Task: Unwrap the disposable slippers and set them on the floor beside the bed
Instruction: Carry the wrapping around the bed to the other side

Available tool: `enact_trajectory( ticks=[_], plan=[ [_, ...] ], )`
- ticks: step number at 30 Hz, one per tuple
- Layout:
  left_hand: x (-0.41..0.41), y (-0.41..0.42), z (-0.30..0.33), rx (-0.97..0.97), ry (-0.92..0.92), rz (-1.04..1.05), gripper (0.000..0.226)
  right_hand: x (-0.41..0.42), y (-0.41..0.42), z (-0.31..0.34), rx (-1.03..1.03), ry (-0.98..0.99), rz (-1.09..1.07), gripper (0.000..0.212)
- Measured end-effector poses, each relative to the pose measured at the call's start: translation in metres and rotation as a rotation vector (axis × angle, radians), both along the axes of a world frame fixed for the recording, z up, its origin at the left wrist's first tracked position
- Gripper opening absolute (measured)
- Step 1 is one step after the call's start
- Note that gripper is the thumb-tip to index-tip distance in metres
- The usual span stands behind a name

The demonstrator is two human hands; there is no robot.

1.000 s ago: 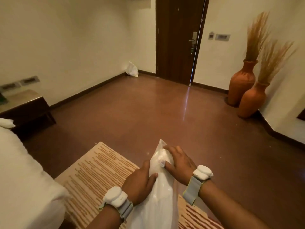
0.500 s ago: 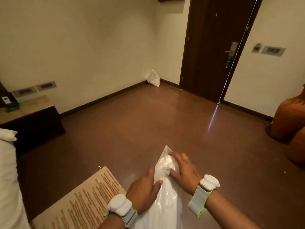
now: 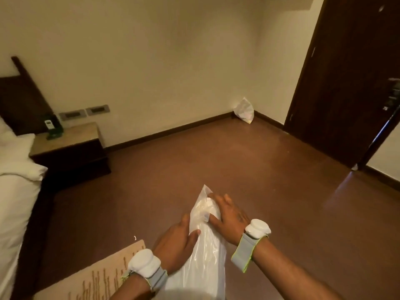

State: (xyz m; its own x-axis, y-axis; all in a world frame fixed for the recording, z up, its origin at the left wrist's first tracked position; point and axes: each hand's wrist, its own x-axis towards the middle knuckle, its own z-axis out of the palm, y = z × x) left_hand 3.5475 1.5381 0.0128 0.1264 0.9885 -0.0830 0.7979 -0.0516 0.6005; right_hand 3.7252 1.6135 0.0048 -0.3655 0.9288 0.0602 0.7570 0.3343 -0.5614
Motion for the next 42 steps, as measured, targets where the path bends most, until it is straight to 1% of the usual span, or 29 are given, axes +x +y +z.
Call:
enact_trajectory(
  ticks=[1, 2, 4, 5, 7, 10, 16, 19, 22, 25, 28, 34, 40, 42],
  plan=[
    [0.001, 0.02, 0.003, -0.001, -0.008, 0.032, 0.044, -0.001, 0.028, 0.004, -0.001, -0.007, 0.036, 0.056],
    [0.003, 0.026, 0.006, -0.01, -0.015, 0.035, 0.046, 0.001, 0.036, 0.009, -0.009, -0.016, 0.048, 0.055],
    [-0.001, 0.065, 0.003, -0.076, -0.075, 0.148, 0.049, -0.012, 0.092, 0.011, -0.026, -0.013, 0.148, 0.055],
    [0.0, 0.073, 0.005, -0.089, -0.078, 0.142, 0.05, -0.01, 0.098, 0.013, -0.007, -0.021, 0.155, 0.055],
    [-0.007, 0.103, 0.003, -0.12, -0.084, 0.209, 0.052, -0.025, 0.136, 0.01, -0.013, -0.015, 0.209, 0.055],
    [-0.029, 0.155, -0.007, -0.094, -0.077, 0.29, 0.052, -0.053, 0.196, 0.002, -0.006, -0.027, 0.275, 0.055],
    [-0.102, 0.267, -0.042, -0.033, -0.038, 0.399, 0.051, -0.141, 0.329, -0.023, 0.003, -0.072, 0.401, 0.055],
    [-0.146, 0.318, -0.05, -0.026, -0.08, 0.467, 0.049, -0.192, 0.389, -0.029, -0.03, -0.096, 0.434, 0.056],
    [-0.193, 0.36, -0.049, -0.046, -0.137, 0.564, 0.049, -0.249, 0.442, -0.026, -0.066, -0.057, 0.508, 0.056],
    [-0.233, 0.387, -0.04, -0.034, -0.132, 0.644, 0.05, -0.297, 0.474, -0.019, -0.075, -0.02, 0.568, 0.053],
    [-0.278, 0.413, -0.031, -0.013, -0.115, 0.753, 0.045, -0.358, 0.503, -0.015, -0.072, 0.005, 0.646, 0.05],
    [-0.344, 0.45, -0.037, -0.072, 0.013, 0.972, 0.042, -0.46, 0.556, -0.032, -0.114, 0.032, 0.876, 0.048],
    [-0.385, 0.511, -0.044, -0.106, 0.006, 1.176, 0.043, -0.532, 0.62, -0.046, -0.18, 0.084, 1.057, 0.047],
    [-0.395, 0.538, -0.039, -0.085, -0.037, 1.27, 0.042, -0.556, 0.651, -0.043, -0.204, 0.078, 1.127, 0.047]
  ],
)
